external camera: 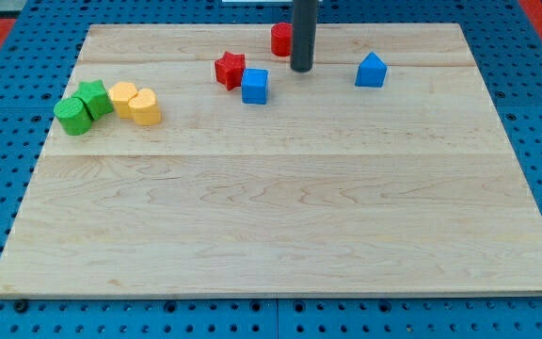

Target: Push the red star to the top left of the board

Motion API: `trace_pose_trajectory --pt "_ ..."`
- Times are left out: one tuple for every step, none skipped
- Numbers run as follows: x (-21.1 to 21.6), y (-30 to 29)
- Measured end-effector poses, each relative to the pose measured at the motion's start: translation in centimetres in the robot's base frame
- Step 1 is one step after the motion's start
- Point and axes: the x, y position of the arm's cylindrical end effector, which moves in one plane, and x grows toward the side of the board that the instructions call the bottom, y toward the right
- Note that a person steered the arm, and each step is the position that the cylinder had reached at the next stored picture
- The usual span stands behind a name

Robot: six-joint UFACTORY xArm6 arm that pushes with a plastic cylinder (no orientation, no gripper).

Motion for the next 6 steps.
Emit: trace_pose_trajectory --pt "4.0 -3.0" --pt "0.8 -5.2" --pt "-5.3 -8.5" --pt "-7.6 -11.1" --pt "-7.7 -17.9" --pt "-6.0 -13.5"
